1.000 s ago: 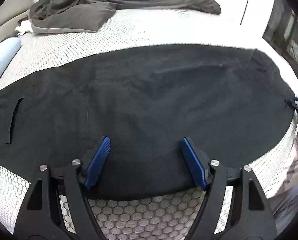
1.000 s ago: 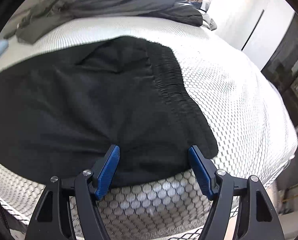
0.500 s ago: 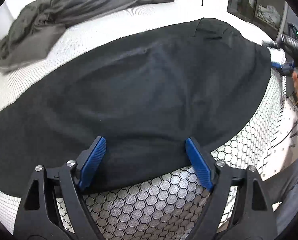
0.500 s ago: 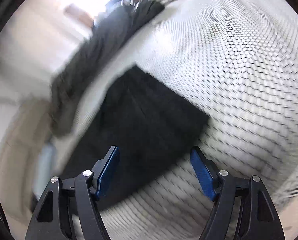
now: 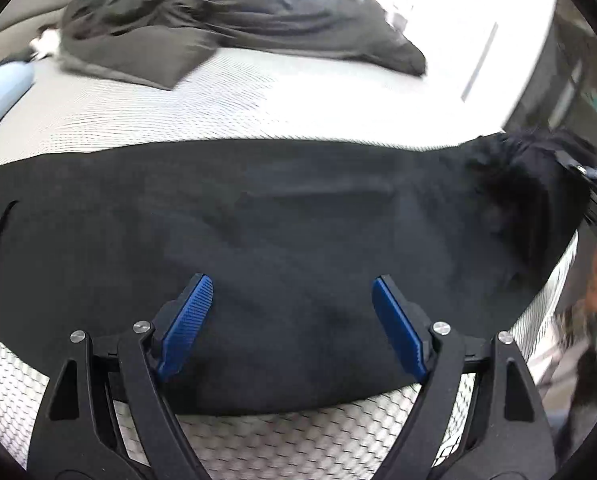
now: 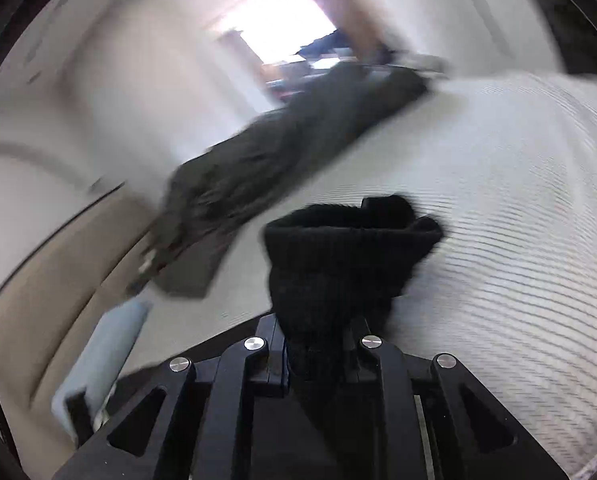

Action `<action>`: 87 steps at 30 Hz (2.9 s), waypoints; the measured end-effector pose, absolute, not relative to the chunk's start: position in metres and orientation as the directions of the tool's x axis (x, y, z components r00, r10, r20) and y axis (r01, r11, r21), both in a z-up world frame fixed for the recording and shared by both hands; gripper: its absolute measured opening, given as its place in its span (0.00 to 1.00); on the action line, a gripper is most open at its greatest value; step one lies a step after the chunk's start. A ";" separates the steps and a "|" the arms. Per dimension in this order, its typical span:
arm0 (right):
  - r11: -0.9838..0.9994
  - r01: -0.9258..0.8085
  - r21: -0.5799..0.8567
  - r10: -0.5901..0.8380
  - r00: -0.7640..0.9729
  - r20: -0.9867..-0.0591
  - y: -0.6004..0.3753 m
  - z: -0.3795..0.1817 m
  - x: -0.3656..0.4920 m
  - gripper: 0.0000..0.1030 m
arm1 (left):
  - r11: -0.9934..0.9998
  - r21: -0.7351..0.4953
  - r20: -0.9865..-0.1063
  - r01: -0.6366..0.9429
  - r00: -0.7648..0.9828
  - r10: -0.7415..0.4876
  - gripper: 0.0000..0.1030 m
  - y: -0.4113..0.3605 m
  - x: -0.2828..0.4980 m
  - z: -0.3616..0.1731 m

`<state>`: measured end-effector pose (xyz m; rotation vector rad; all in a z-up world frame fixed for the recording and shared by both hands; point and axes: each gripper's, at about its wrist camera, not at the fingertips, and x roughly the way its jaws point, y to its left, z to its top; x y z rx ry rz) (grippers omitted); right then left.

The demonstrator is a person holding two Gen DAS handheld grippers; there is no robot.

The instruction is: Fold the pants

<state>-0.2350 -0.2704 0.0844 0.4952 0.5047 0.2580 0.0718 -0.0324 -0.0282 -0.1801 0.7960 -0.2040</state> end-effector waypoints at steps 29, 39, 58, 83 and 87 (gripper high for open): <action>0.953 -0.237 0.188 0.289 0.529 -0.798 -0.198 -0.003 -0.202 0.62 | 0.715 -0.689 -0.633 0.118 0.383 -0.673 0.33 -0.040 0.133 -0.084; 0.954 -0.239 0.182 0.285 0.531 -0.798 -0.177 -0.009 -0.192 0.65 | 0.780 -0.614 -0.610 0.119 0.557 -0.564 0.07 -0.048 0.128 -0.046; 0.923 -0.310 0.230 0.360 0.478 -0.801 -0.162 -0.009 -0.194 0.66 | 0.915 -0.385 -0.723 -0.123 0.657 -0.215 0.10 0.080 0.092 -0.032; 0.781 -0.374 0.501 0.610 0.285 -0.739 -0.190 -0.019 -0.214 0.23 | 0.924 -0.298 -0.684 0.239 0.622 -0.382 0.45 -0.074 0.037 -0.009; 0.791 -0.292 0.537 0.611 0.375 -0.697 -0.208 -0.009 -0.202 0.36 | 0.883 -0.300 -0.684 0.362 0.563 -0.463 0.45 -0.124 0.018 -0.016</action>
